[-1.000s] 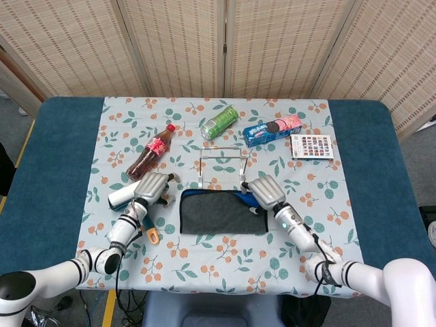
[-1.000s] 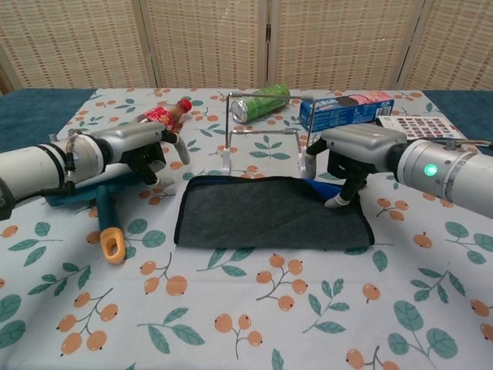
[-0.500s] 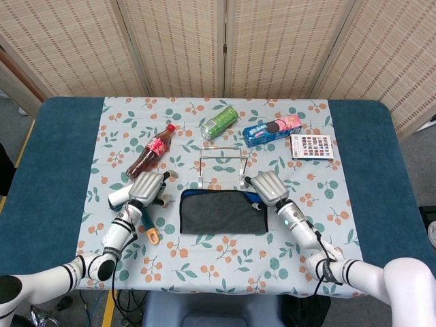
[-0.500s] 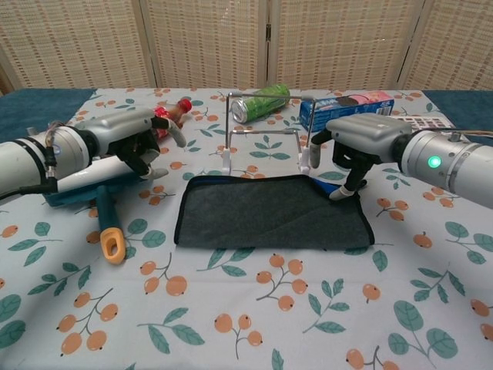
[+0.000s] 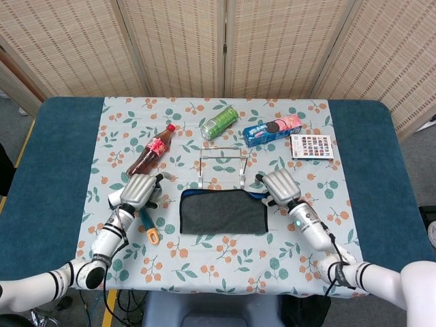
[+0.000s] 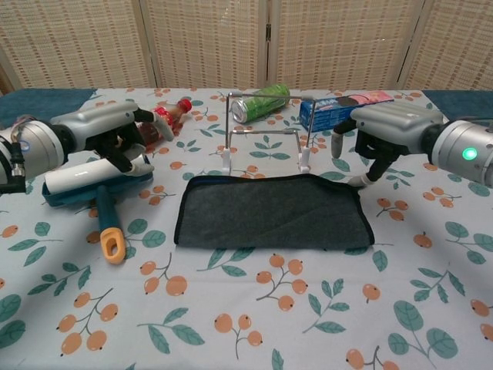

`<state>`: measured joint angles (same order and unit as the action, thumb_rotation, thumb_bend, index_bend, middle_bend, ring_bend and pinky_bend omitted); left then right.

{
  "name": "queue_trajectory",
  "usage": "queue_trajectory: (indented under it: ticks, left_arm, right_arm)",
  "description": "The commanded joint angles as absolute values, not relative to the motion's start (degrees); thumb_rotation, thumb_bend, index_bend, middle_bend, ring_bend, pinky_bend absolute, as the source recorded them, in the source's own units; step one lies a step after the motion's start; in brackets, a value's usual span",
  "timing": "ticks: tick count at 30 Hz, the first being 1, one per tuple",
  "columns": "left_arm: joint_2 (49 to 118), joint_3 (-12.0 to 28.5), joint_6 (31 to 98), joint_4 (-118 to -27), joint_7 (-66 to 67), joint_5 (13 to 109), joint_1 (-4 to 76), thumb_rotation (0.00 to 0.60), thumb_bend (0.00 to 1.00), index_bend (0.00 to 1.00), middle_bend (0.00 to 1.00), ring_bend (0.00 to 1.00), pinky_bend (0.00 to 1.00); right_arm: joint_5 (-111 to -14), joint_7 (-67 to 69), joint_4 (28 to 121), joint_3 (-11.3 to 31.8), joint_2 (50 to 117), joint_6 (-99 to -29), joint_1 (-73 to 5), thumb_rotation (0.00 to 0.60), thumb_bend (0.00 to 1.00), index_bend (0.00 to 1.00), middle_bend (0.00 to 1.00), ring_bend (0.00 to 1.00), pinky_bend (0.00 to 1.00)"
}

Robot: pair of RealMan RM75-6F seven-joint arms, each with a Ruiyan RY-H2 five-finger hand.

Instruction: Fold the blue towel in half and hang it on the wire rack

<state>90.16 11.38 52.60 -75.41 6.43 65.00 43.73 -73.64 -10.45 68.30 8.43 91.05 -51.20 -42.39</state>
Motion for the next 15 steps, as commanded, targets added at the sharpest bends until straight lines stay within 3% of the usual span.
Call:
queue_trajectory:
  ticks: [1,15]
  left_arm:
    - [89.08,11.17,53.53,-76.84,6.64,65.19,42.92,0.6,0.31,0.27,0.83,0.76,1.0]
    - [83.83,10.67,58.65,-84.42,9.14,65.39,39.22,0.6,0.31,0.29,0.74,0.64,0.93]
  right_arm:
    - [-74.1,-10.23,69.74,8.06,89.35,-52.59,-41.28,0.6,0.19,0.4,0.91,0.87,0.96]
    - [-77.46,-7.43,75.5,5.35,82.23,-56.48,-36.99,0.6,0.19,0.4,0.91,0.87,0.96]
